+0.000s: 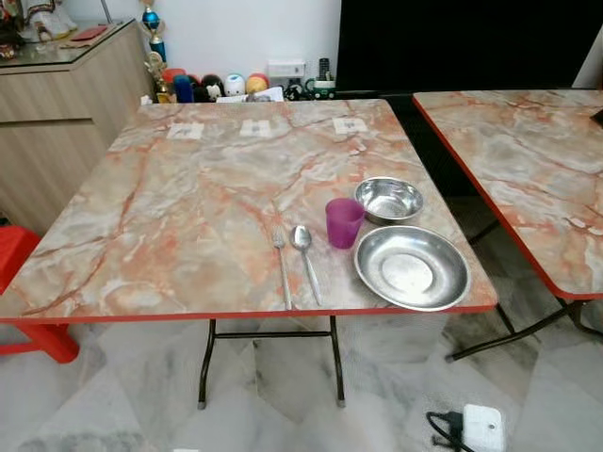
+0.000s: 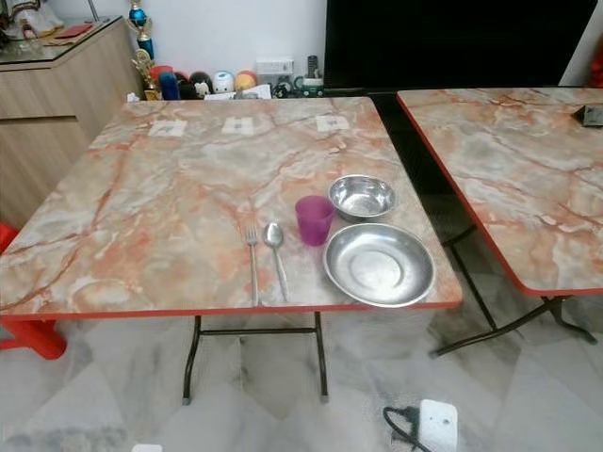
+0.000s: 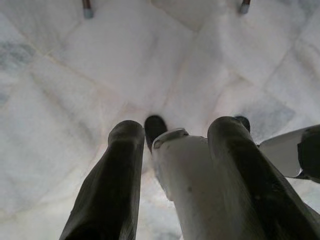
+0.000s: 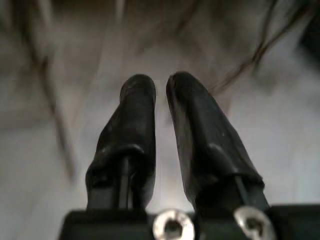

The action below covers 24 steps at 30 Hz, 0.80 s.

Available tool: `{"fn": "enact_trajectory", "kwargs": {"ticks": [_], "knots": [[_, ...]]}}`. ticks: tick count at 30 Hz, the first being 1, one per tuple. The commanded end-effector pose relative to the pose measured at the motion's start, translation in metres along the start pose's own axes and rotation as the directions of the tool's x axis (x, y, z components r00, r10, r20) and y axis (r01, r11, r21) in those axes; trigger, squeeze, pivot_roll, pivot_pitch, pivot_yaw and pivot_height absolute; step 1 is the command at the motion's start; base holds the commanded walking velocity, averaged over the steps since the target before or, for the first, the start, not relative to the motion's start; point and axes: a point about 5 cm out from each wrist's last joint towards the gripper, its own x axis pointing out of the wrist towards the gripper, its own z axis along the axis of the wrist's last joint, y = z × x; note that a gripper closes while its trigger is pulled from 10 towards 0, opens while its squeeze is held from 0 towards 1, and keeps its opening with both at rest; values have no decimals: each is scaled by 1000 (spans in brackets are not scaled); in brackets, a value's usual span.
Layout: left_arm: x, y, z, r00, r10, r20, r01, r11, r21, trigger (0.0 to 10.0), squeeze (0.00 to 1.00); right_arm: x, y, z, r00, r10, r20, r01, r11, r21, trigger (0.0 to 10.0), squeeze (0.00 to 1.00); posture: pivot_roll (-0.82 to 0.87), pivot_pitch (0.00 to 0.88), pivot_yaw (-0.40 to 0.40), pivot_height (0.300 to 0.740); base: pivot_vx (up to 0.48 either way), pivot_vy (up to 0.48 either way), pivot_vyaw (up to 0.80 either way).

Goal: Setting the table

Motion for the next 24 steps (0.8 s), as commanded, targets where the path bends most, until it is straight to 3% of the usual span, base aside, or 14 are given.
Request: {"fn": "enact_trajectory", "kwargs": {"ticks": [1,11,17,18,19,24], "knots": [[-1,-1,-6,1000,-5,-26,5,1000,-9,10000,0,1,-1,8,998,-8,55,8,1000,-6,10000,0,-50,76,-34,740,0,0,0],[-2,-1,-8,999,-8,-31,8,1000,-7,10000,0,-1,2,37,984,-19,177,15,1000,25,10000,0,-57,80,-30,740,0,0,0],[-2,-1,-10,999,-9,-36,9,1000,-4,10000,0,27,4,77,967,-32,253,2,993,119,10000,0,-59,81,-27,740,0,0,0],[-2,0,-10,999,-9,-36,8,1000,-4,10000,0,36,5,87,965,-28,261,-10,990,143,10000,639,-59,80,-28,740,0,0,0],[-2,0,-10,999,-8,-36,8,1000,-4,10000,0,41,6,93,965,-27,261,-14,988,153,10000,973,-57,81,-29,740,0,0,0],[-3,1,-11,999,-4,-39,4,1000,-7,10000,0,56,13,107,975,-32,222,-31,961,275,10000,1000,-49,82,-32,740,0,0,0]]}}
